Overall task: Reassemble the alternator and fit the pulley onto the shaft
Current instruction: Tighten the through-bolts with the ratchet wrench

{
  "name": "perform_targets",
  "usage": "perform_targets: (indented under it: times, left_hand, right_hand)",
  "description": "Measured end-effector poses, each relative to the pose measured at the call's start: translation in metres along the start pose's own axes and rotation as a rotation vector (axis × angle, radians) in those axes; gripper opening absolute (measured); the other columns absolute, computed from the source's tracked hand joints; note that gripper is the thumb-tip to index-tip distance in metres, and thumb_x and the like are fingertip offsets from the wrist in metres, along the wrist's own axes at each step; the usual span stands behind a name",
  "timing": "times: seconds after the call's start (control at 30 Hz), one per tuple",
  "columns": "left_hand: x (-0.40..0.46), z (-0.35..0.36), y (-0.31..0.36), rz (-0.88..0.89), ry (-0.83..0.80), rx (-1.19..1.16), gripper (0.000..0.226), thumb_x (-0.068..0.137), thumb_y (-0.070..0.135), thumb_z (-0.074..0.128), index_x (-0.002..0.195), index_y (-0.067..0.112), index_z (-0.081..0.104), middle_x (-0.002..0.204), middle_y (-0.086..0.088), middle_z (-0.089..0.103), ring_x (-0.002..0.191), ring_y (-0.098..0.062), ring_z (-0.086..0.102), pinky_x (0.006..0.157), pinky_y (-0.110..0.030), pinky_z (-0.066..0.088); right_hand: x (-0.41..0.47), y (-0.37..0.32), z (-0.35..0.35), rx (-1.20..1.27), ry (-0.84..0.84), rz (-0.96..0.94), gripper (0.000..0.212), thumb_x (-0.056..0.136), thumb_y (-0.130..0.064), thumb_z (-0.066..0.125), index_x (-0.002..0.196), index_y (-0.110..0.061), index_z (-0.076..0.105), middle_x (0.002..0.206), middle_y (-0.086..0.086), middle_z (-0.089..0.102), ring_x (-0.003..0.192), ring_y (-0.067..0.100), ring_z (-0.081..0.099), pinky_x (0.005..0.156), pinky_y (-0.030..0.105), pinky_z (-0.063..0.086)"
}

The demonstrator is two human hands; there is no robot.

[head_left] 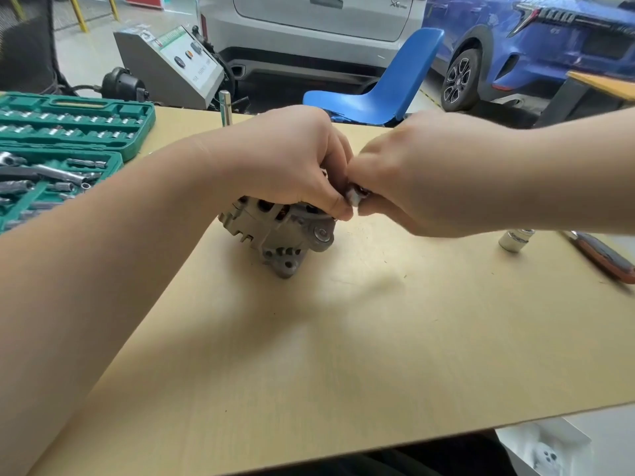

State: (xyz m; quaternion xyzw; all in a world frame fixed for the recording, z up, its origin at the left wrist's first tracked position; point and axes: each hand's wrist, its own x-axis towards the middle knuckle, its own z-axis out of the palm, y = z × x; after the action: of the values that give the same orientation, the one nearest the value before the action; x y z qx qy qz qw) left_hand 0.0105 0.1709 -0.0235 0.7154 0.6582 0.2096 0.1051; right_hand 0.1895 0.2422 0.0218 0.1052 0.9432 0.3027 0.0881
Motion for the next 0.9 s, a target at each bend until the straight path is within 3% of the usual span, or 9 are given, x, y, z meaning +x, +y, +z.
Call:
perform_targets:
  times: [0.1, 0.27, 0.33, 0.43, 0.5, 0.57, 0.73, 0.8, 0.9]
  left_hand:
    - [0.001, 0.001, -0.001, -0.001, -0.002, -0.001, 0.007, 0.075, 0.051, 0.088, 0.079, 0.051, 0.083, 0.102, 0.039, 0.07, 0.104, -0.009, 0.062, 0.087, -0.039, 0.055]
    - [0.003, 0.002, -0.001, -0.016, 0.029, -0.037, 0.013, 0.072, 0.051, 0.092, 0.073, 0.056, 0.08, 0.1, 0.039, 0.071, 0.103, -0.005, 0.063, 0.079, -0.032, 0.054]
    - [0.003, 0.002, 0.0, -0.004, 0.02, -0.025, 0.01, 0.073, 0.051, 0.091, 0.074, 0.052, 0.081, 0.099, 0.038, 0.071, 0.102, -0.007, 0.063, 0.083, -0.036, 0.055]
    - [0.002, -0.001, -0.002, 0.002, 0.007, -0.014, 0.006, 0.076, 0.048, 0.09, 0.079, 0.047, 0.084, 0.103, 0.035, 0.072, 0.104, -0.008, 0.062, 0.086, -0.037, 0.054]
    - [0.001, -0.002, -0.002, -0.008, -0.014, -0.013, 0.007, 0.077, 0.047, 0.089, 0.083, 0.048, 0.085, 0.106, 0.038, 0.07, 0.107, -0.007, 0.062, 0.085, -0.031, 0.052]
    - [0.001, -0.001, 0.0, -0.021, 0.002, -0.006, 0.008, 0.075, 0.05, 0.089, 0.08, 0.051, 0.083, 0.108, 0.039, 0.068, 0.109, -0.006, 0.061, 0.085, -0.03, 0.052]
    - [0.003, 0.0, -0.001, -0.027, 0.02, 0.004, 0.013, 0.071, 0.056, 0.092, 0.074, 0.053, 0.08, 0.107, 0.037, 0.069, 0.108, -0.006, 0.061, 0.082, -0.032, 0.052]
    - [0.002, 0.0, -0.001, -0.01, 0.013, 0.0, 0.011, 0.074, 0.053, 0.092, 0.073, 0.052, 0.08, 0.108, 0.036, 0.069, 0.106, -0.007, 0.061, 0.082, -0.032, 0.052]
    - [0.001, -0.001, 0.0, 0.002, 0.006, 0.004, 0.012, 0.076, 0.051, 0.09, 0.073, 0.056, 0.08, 0.109, 0.036, 0.069, 0.108, -0.008, 0.06, 0.086, -0.032, 0.052]
  right_hand:
    - [-0.006, 0.006, 0.001, 0.017, 0.001, -0.075, 0.035, 0.105, -0.047, 0.043, 0.114, -0.019, 0.062, 0.093, -0.003, 0.062, 0.084, 0.031, 0.061, 0.079, 0.046, 0.055]
    - [0.007, -0.01, -0.006, 1.059, -0.153, 0.551, 0.032, 0.088, -0.046, 0.08, 0.081, -0.015, 0.075, 0.062, -0.001, 0.075, 0.056, 0.014, 0.075, 0.049, 0.028, 0.06]
    - [0.005, -0.008, -0.005, 0.796, -0.132, 0.47, 0.034, 0.089, -0.05, 0.076, 0.083, -0.017, 0.075, 0.062, 0.0, 0.074, 0.056, 0.015, 0.072, 0.05, 0.03, 0.059]
    - [-0.002, -0.002, 0.008, 0.206, 0.058, 0.074, 0.024, 0.102, -0.04, 0.06, 0.102, -0.017, 0.068, 0.083, 0.001, 0.064, 0.074, 0.03, 0.062, 0.07, 0.046, 0.058]
    - [-0.007, 0.005, 0.013, 0.03, 0.097, -0.155, 0.019, 0.106, -0.03, 0.054, 0.114, -0.014, 0.062, 0.095, 0.002, 0.061, 0.082, 0.03, 0.058, 0.076, 0.046, 0.055]
    - [-0.009, 0.005, 0.017, 0.142, 0.104, -0.113, 0.025, 0.106, -0.036, 0.05, 0.113, -0.015, 0.062, 0.095, -0.001, 0.062, 0.085, 0.029, 0.058, 0.073, 0.042, 0.05]
    - [0.003, -0.014, 0.008, 1.016, -0.049, 0.567, 0.033, 0.089, -0.052, 0.075, 0.078, -0.021, 0.073, 0.06, -0.003, 0.073, 0.057, 0.016, 0.073, 0.045, 0.023, 0.049]
    - [0.003, -0.011, 0.011, 0.785, -0.037, 0.482, 0.03, 0.092, -0.05, 0.073, 0.083, -0.021, 0.072, 0.066, -0.001, 0.072, 0.061, 0.02, 0.069, 0.047, 0.026, 0.045]
    - [-0.005, -0.004, 0.018, 0.261, 0.081, 0.089, 0.009, 0.101, -0.029, 0.064, 0.106, -0.021, 0.064, 0.088, -0.003, 0.064, 0.075, 0.024, 0.059, 0.062, 0.038, 0.049]
